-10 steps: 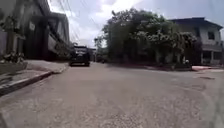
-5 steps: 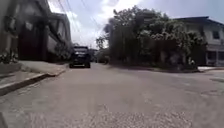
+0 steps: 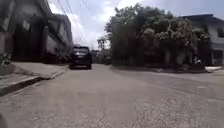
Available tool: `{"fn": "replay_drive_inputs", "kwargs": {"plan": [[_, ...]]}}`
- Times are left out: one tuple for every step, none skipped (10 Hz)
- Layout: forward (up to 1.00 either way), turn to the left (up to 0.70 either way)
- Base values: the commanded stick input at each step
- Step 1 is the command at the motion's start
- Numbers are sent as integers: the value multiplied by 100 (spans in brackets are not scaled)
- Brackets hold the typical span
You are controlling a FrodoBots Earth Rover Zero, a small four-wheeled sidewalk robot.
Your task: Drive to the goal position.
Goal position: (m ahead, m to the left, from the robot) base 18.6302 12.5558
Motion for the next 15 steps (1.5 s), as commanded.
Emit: {"fn": "replay_drive_inputs", "kwargs": {"plan": [[98,0],[98,0],[98,0],[98,0],[98,0],[98,0],[98,0],[98,0],[98,0],[98,0],[98,0],[98,0],[98,0],[98,0],[98,0]]}}
